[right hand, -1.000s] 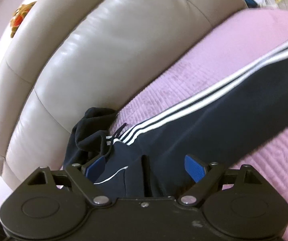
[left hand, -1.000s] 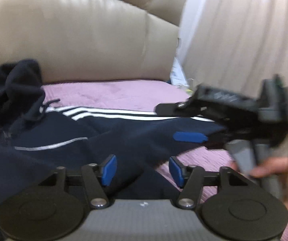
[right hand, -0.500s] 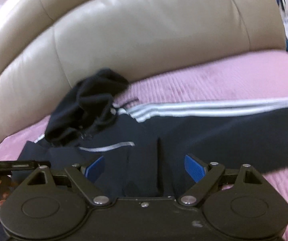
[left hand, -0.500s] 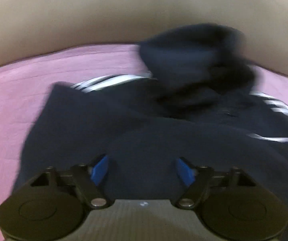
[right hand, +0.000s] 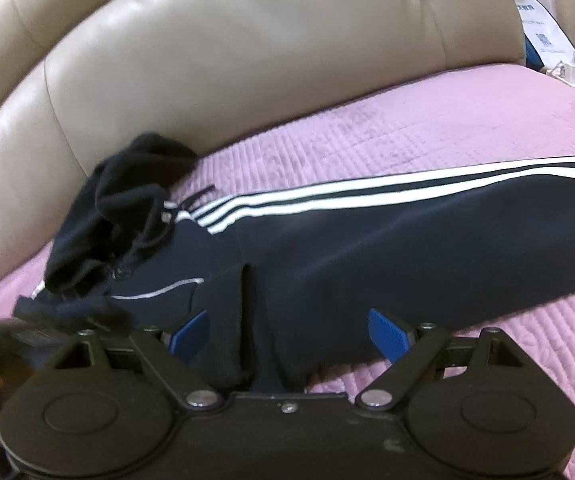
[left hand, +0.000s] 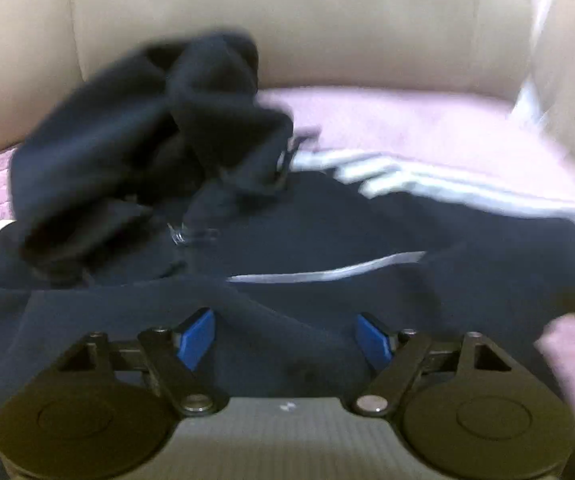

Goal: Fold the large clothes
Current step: 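Lay the sleeve on the hoodie body and open the left gripper, then move the right gripper to the other striped sleeve cuff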

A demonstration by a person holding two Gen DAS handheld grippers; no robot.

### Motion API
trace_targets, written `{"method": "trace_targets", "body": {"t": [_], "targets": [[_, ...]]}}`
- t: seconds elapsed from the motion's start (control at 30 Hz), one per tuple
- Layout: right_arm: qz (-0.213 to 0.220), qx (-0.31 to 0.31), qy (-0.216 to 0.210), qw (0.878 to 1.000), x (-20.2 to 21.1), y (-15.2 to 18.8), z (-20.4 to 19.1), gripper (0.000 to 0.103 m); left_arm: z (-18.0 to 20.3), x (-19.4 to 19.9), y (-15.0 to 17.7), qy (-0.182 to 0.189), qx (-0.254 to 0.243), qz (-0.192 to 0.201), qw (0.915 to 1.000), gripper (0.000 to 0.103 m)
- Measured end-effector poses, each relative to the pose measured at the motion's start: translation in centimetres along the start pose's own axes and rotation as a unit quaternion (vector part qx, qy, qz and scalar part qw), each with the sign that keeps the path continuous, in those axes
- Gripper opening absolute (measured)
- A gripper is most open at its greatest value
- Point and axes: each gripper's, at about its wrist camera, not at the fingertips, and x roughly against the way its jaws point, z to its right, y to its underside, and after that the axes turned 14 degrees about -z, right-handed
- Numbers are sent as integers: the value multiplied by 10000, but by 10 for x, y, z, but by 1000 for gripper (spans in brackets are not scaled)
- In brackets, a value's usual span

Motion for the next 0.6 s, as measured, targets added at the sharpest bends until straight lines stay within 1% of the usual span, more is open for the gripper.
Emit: {"method": "trace_targets", "body": {"t": [0.03,0.07,0.17,0.2,0.27,0.3,0.33,0.37,0.43,0.53,0.6], "targets": [[42,-63,-31,10000,3,-2,4,102,10,-7,-4,-218,-71,154,9996,95],[97,-155,-53,9998,6,-3,9,102,18,-11,-9,-326,-124,173,9992,96],[176,-459,-91,9988,11,-7,25,102,35,-18,-25,-498,-66,199,9985,96],[194,-580,-131,9980,12,-8,31,102,37,-18,-27,-489,-70,210,9986,96],[179,-802,-220,9964,15,-11,42,102,41,-24,-34,-471,-35,94,9988,95],[186,-900,-251,9955,16,-12,46,102,41,-26,-37,-437,42,83,9990,95],[195,-968,-268,9948,17,-13,51,102,38,-23,-39,-363,154,71,9992,92],[197,-1026,-268,9942,18,-14,54,102,35,-20,-39,-270,273,104,9992,85],[198,-1128,-261,9931,21,-15,61,102,30,-6,-37,-20,536,254,9982,80],[204,-1248,-419,9911,23,-15,70,102,20,23,-25,265,965,421,9941,80],[196,-1318,-638,9890,22,-13,73,102,16,48,-12,257,1118,445,9924,81]]}}
